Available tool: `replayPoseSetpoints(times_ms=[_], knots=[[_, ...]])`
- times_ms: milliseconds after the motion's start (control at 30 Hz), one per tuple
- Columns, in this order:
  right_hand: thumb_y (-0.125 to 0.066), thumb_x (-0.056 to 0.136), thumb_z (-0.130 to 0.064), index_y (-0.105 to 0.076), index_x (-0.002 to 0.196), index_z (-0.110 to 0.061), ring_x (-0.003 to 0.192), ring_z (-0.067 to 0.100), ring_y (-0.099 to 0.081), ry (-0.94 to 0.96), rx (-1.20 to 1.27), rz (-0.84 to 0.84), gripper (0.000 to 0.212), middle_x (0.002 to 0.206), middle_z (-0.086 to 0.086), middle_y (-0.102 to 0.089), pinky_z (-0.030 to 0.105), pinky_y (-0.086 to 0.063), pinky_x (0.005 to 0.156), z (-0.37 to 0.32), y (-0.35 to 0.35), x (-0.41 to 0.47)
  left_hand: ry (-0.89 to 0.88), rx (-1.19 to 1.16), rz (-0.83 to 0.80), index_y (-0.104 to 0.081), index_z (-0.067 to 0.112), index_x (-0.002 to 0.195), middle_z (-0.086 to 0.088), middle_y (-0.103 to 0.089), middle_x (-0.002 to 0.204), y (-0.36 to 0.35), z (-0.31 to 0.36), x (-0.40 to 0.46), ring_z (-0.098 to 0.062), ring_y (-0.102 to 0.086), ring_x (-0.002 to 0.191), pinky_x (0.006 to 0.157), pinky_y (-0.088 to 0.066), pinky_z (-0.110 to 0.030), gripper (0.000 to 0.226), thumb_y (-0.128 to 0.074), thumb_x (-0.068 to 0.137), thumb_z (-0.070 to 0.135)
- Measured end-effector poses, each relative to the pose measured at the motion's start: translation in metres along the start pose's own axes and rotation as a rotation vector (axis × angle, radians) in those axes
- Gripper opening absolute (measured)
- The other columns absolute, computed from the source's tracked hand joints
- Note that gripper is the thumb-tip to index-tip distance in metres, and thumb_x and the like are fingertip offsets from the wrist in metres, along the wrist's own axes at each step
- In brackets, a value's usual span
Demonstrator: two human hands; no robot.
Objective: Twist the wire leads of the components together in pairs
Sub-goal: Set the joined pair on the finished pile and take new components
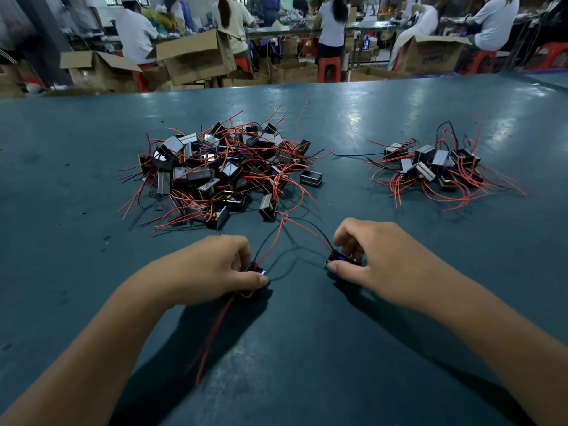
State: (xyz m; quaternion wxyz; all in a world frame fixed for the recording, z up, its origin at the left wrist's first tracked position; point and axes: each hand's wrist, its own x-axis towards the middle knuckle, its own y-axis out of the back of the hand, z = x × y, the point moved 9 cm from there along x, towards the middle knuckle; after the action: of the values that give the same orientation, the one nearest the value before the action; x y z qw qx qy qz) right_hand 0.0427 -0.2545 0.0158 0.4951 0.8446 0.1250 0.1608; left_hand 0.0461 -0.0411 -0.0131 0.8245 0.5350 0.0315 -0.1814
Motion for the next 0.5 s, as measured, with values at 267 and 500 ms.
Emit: replayPoseSetpoints(times_ms=[267, 500], knots=[[-0.055, 0.092, -0.051, -0.049, 0.092, -0.025, 0.086, 0.014, -0.051, 0.015, 0.068, 0.004, 0.027, 0.092, -0.007, -0.054, 0.032, -0.043, 0.078, -0.023, -0.022, -0.002, 0.023, -0.83, 0.016, -0.042, 0.001, 0.107, -0.001, -0.06, 0.051, -0.046, 0.039, 0.01, -0.023, -0.06, 0.042, 0.038, -0.046, -0.026, 0.027, -0.064, 0.096, 0.012], [-0.074, 0.071, -0.061, -0.042, 0.098, -0.028, 0.092, 0.014, -0.049, -0.003, -0.047, -0.061, 0.053, 0.098, -0.01, -0.051, 0.033, -0.045, 0.081, -0.023, -0.029, -0.003, -0.064, -0.828, -0.03, -0.052, -0.001, 0.096, -0.01, -0.064, 0.062, -0.05, 0.045, 0.013, -0.023, -0.061, 0.049, 0.044, -0.048, -0.026, 0.009, -0.046, 0.103, 0.002]])
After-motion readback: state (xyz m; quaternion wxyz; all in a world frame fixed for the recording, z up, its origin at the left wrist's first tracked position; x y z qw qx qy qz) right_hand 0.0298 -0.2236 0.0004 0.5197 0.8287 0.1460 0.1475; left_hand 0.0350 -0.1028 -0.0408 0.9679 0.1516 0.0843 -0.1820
